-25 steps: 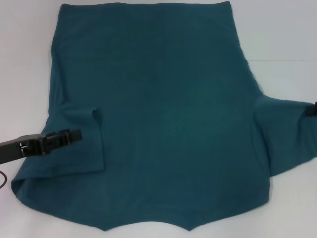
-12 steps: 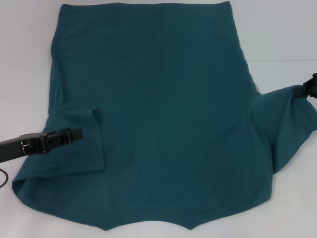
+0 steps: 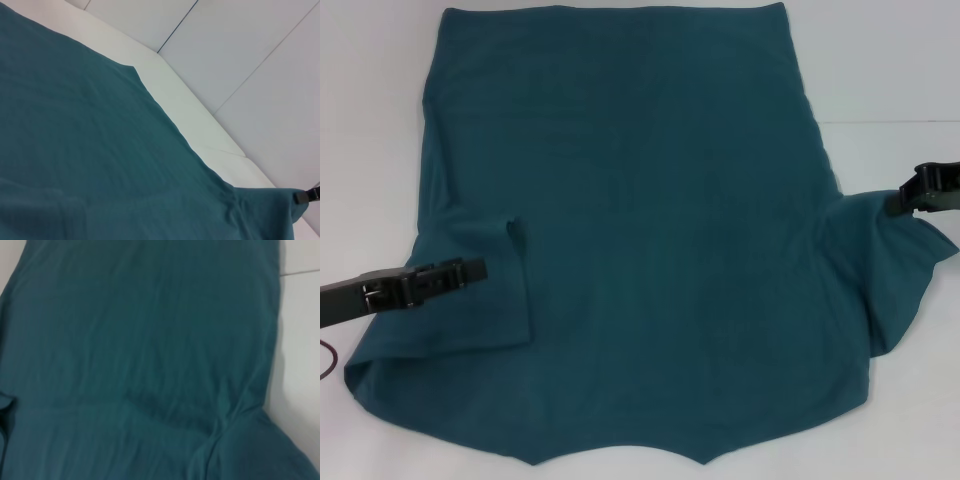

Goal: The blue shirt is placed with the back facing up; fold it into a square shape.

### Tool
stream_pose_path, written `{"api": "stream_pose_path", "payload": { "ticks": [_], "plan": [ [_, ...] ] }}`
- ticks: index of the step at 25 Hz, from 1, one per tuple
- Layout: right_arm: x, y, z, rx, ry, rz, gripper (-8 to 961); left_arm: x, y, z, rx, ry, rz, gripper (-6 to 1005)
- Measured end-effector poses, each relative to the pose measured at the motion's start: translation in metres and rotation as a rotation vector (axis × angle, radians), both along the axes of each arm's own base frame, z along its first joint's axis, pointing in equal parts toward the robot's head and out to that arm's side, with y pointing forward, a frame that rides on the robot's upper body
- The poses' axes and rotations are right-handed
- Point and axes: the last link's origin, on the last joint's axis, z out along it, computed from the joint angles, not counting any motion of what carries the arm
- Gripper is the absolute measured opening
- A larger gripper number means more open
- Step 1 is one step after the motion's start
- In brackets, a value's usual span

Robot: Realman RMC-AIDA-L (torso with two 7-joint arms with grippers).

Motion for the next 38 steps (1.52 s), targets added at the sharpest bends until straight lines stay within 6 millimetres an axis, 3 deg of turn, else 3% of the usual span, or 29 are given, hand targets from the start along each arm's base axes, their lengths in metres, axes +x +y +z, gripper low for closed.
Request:
{"api": "stream_pose_path", "payload": {
  "ticks": [6,27,34,38],
  "plan": [
    [-0.009,0.000,-0.002,-0.037,-0.015,0.015,21,0.001,-0.001,-0.001,-0.004,-0.005,-0.001,510],
    [-0.004,0.016,0.014,0.103,-0.045,0.006,21,0.003,0.001,-0.001,0.000,-0.041,0.027,510],
    [-0.008,0.017,0.010,0.099,-0.041,0.011,22,0.002,0.002,0.000,0.009,-0.040,0.033,510],
    [-0.014,0.013,-0.005,0.041,-0.022,0.014,22,0.001,0.004,0.000,0.019,-0.033,0.042,510]
  ]
}}
